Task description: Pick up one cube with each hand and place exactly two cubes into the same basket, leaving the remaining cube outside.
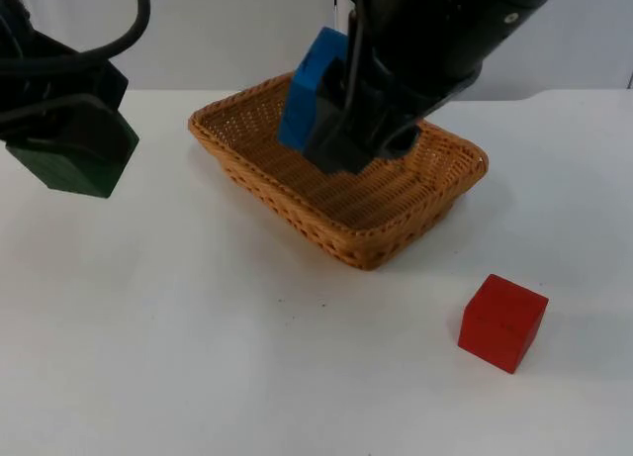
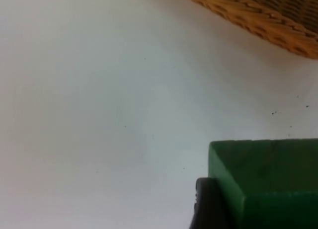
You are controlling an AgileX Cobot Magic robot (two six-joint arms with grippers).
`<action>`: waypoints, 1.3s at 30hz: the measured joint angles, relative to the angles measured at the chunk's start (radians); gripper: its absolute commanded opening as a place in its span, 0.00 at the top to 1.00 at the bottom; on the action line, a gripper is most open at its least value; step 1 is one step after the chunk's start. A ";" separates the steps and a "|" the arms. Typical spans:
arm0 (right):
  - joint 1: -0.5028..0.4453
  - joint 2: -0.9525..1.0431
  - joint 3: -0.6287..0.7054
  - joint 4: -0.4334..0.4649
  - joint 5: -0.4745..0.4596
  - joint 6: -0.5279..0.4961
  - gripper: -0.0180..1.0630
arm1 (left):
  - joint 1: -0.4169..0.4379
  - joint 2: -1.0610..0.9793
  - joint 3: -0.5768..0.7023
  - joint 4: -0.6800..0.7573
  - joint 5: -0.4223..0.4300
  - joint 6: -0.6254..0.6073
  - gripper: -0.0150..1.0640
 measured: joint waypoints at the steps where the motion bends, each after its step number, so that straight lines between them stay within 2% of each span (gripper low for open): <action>1: 0.000 0.000 0.000 0.000 0.002 0.001 0.99 | 0.000 0.000 0.000 0.000 0.000 0.000 0.99; 8: 0.000 0.000 0.000 0.000 0.000 0.024 0.99 | 0.000 0.000 0.000 0.000 -0.011 0.000 0.99; 15: -0.008 0.000 0.000 0.007 -0.001 0.030 0.99 | 0.000 0.000 0.000 -0.006 -0.072 0.000 0.99; 20: -0.085 0.000 0.000 0.009 -0.005 0.080 0.99 | 0.000 0.035 -0.018 -0.030 -0.097 0.000 0.99; 24: -0.181 0.000 0.000 0.020 -0.010 0.104 0.99 | 0.000 0.125 -0.102 -0.053 -0.095 -0.001 0.99; 25: -0.181 0.000 0.000 0.020 -0.010 0.104 0.99 | 0.000 0.125 -0.102 -0.053 -0.095 -0.001 0.99; 29: -0.253 0.003 0.000 0.027 -0.030 0.106 0.99 | 0.000 0.246 -0.234 -0.081 -0.060 -0.001 0.99; 39: -0.291 0.097 0.000 0.027 -0.097 0.106 0.99 | 0.000 0.427 -0.437 -0.151 -0.002 0.037 0.99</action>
